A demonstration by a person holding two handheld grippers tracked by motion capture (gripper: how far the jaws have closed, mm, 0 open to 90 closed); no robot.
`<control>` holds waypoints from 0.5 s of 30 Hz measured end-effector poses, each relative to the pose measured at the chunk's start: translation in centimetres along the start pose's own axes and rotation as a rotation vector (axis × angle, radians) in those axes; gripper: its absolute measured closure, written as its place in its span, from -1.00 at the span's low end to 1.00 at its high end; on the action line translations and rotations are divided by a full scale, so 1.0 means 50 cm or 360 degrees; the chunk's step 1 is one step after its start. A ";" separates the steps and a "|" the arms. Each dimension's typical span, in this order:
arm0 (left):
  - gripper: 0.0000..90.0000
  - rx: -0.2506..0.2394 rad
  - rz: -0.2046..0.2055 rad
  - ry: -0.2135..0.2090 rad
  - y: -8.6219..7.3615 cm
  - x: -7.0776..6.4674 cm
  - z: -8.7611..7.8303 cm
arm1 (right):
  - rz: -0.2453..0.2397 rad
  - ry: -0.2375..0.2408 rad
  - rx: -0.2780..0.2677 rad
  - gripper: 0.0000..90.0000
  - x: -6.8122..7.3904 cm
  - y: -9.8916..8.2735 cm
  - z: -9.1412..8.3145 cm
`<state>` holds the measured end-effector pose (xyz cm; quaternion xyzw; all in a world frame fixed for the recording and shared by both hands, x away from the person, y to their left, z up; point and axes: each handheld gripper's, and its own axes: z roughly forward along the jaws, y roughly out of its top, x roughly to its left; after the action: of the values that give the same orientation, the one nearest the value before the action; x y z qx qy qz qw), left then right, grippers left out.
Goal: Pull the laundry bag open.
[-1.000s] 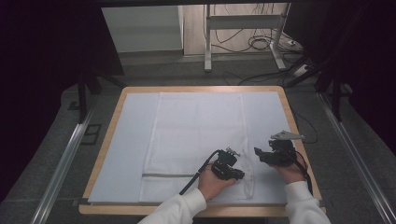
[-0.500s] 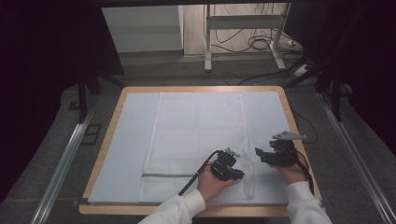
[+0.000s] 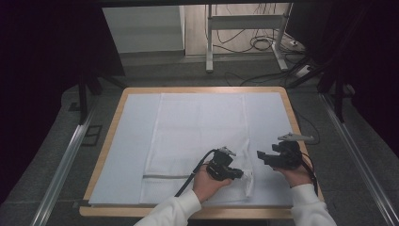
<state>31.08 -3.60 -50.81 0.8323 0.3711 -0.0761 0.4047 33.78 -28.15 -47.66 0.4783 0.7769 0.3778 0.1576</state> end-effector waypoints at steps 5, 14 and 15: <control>0.92 -0.0022 -0.0003 -0.0015 -0.001 0.004 -0.015 | 0.0019 0.0005 0.0017 -0.43 -0.002 -0.002 0.000; 0.92 -0.0049 -0.0008 -0.0030 -0.002 0.012 -0.039 | 0.0050 0.0008 0.0029 -0.44 -0.006 -0.002 0.000; 0.92 -0.0049 -0.0005 -0.0028 -0.002 0.013 -0.042 | 0.0057 0.0005 0.0028 -0.44 -0.006 -0.002 0.000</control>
<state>31.09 -1.66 -49.77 0.8246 0.3700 -0.0785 0.4207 33.85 -28.46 -47.78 0.4929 0.7718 0.3744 0.1454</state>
